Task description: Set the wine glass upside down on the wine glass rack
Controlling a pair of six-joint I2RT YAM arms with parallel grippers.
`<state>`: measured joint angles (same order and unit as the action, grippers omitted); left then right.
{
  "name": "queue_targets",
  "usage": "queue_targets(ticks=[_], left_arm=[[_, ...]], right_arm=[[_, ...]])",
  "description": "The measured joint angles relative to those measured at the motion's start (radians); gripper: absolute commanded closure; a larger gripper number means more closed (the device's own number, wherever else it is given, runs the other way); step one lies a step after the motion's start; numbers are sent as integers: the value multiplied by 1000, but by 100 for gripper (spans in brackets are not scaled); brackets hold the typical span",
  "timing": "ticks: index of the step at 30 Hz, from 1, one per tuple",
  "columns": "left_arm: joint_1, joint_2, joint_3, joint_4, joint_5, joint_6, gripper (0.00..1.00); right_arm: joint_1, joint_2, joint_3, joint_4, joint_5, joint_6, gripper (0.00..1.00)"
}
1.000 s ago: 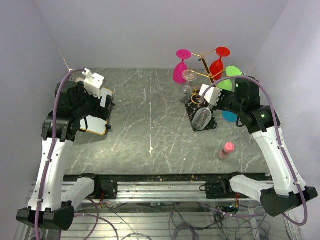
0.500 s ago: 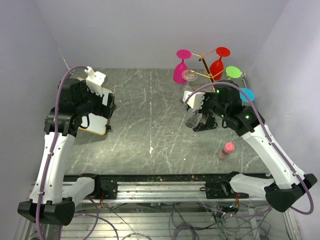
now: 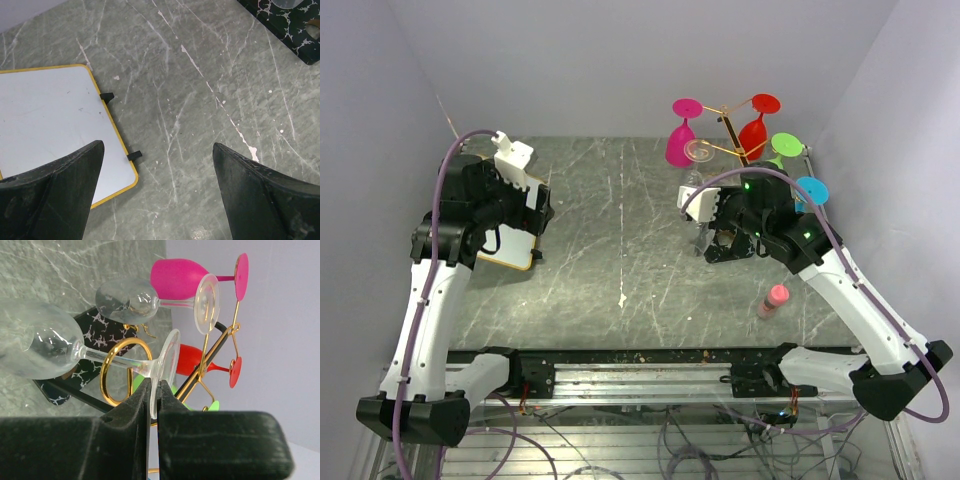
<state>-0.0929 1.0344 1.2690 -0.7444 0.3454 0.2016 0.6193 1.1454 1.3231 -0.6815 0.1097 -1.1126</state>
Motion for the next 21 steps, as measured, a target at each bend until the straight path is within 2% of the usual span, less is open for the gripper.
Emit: queue_targets(ticks=[8,21], left_arm=[[5,2,0,0,0,1,0],[6,-6,0,1,8,8,1]], right_arm=[[23,-18,0,-21,-68,27,100],[23,-24,22,-56,-68,44,100]])
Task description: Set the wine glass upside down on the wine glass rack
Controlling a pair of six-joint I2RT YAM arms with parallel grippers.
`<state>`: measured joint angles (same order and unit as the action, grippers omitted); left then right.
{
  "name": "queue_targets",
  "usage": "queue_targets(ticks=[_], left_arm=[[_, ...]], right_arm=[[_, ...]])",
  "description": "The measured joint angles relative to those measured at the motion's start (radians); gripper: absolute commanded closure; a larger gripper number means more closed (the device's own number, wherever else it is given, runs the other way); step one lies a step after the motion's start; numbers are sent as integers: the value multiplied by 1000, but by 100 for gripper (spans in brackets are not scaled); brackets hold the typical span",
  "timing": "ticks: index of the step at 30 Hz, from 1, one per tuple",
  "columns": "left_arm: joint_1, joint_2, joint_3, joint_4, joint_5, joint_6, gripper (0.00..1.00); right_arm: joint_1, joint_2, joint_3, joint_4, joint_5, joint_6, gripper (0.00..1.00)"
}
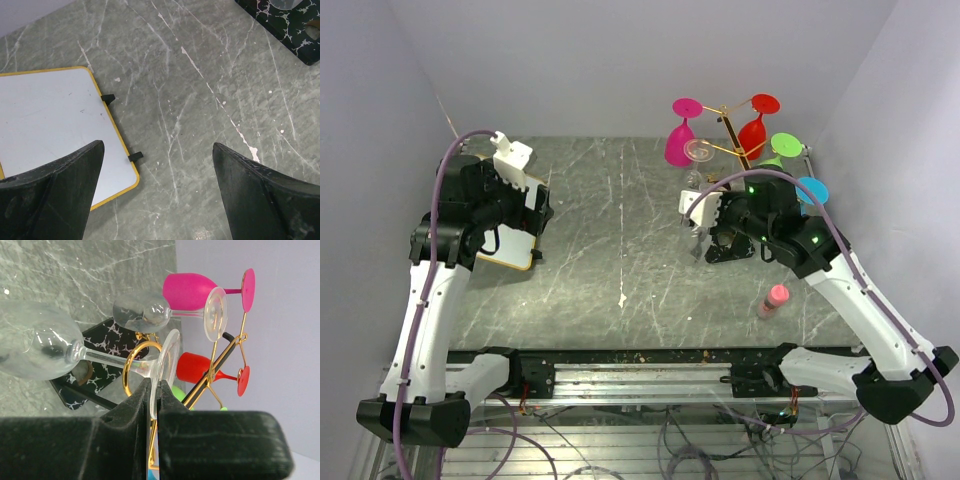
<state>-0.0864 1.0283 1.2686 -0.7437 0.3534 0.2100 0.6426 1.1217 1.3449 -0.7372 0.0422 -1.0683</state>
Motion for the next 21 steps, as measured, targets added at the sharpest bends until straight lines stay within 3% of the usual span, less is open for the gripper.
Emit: queue_targets(ticks=[21], left_arm=[[0,-10,0,7,19,18,2]], right_arm=[[-6,-42,2,-14,51,-5,100]])
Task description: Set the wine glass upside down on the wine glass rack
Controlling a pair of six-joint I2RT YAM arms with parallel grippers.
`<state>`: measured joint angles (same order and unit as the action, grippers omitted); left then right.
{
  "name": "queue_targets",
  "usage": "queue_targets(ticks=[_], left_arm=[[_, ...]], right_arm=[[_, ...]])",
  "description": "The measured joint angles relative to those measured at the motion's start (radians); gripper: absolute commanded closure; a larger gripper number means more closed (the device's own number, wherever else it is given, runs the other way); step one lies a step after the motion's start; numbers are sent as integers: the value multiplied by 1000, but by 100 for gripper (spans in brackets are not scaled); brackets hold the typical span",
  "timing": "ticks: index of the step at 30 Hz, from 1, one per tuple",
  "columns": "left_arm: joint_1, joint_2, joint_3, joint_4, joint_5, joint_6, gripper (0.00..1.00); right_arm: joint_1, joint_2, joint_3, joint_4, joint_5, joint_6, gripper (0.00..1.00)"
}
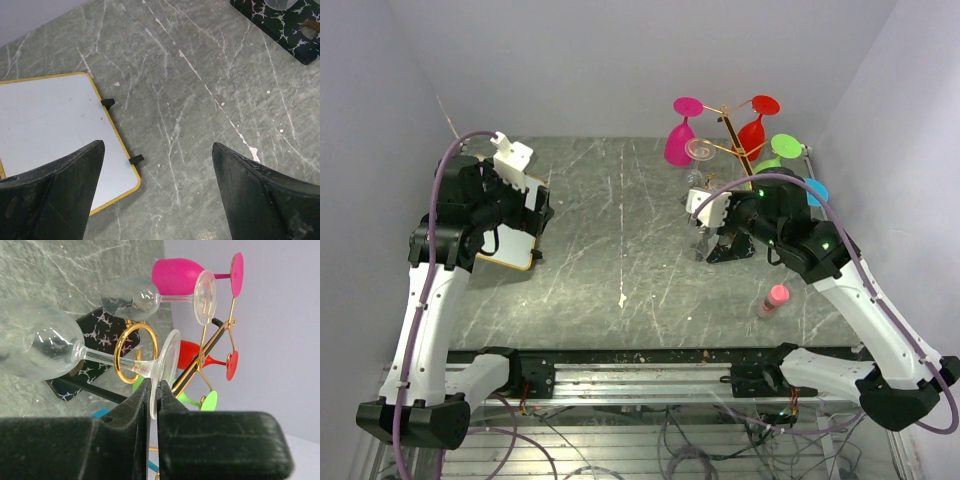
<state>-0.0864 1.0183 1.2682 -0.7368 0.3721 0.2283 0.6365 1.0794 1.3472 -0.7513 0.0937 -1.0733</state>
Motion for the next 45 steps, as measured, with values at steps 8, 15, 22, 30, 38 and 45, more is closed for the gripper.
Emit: queue_targets(ticks=[8,15,22,30,38,45], left_arm=[[0,-6,-9,0,10,1,2],[0,-11,-10,0,18,5,2],[0,-13,-16,0,22,8,2],[0,-18,-21,0,26,13,2],[0,-20,-21,0,37,19,2],[0,-24,-21,0,40,23,2]], right_arm=[[-6,-4,-3,1,2,-3,100],[-7,-5,-19,1,2,-8,100],[-9,-8,-30,1,1,-9,100],[-12,-11,-63,6,3,-21,100],[-17,-13,-66,6,5,-32,88],[-23,-28,-76,2,11,-43,83]])
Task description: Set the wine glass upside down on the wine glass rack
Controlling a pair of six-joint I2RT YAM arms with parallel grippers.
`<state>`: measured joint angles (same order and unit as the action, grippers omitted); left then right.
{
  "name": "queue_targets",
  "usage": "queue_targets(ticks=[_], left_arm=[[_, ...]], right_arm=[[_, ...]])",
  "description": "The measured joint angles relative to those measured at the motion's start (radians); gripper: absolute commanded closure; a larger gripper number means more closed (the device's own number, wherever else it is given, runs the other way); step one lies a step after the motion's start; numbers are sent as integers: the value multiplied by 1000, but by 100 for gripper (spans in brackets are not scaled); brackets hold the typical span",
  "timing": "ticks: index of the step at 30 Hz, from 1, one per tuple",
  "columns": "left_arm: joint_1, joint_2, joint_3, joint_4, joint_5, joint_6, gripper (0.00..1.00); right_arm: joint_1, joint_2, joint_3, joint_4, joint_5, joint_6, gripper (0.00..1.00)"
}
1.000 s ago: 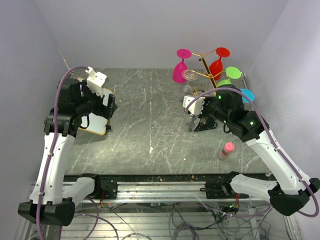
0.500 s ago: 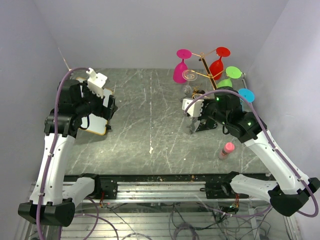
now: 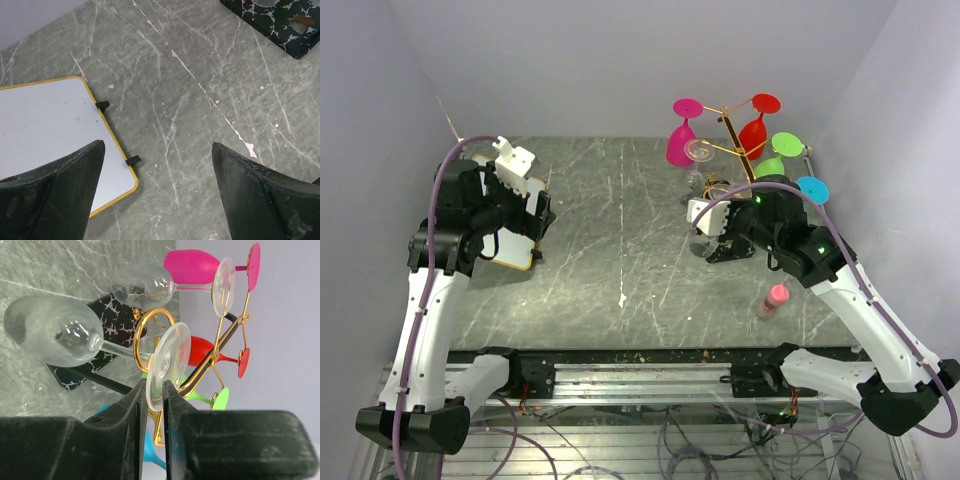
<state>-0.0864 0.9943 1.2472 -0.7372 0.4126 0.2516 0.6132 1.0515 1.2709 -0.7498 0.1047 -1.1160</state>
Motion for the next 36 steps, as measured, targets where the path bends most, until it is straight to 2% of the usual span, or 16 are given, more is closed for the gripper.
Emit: queue_targets(ticks=[5,19,21,24,26,27,29,36], left_arm=[[0,-2,0,0,0,3,2],[0,-4,-8,-1,2,3,2],[0,-4,-8,-1,2,5,2],[0,-4,-8,-1,2,7,1],[0,-5,-8,-1,2,8,0],[0,-5,-8,-1,1,7,0],[0,-8,-8,-1,-1,8,1],[0,-29,-7,0,-33,8,1]], right_arm=[[-4,-4,-6,-6,6,-2,80],[-24,-29,-17,-17,27,-3,60],[-31,-32,-17,-20,26,-2,55],[-44,-39,-16,-26,19,2,40],[-57,-42,-14,-31,15,10,24],[-65,-45,-11,-33,14,12,12],[-83,-49,-3,-35,14,26,1],[-159,-78,10,-21,9,69,0]])
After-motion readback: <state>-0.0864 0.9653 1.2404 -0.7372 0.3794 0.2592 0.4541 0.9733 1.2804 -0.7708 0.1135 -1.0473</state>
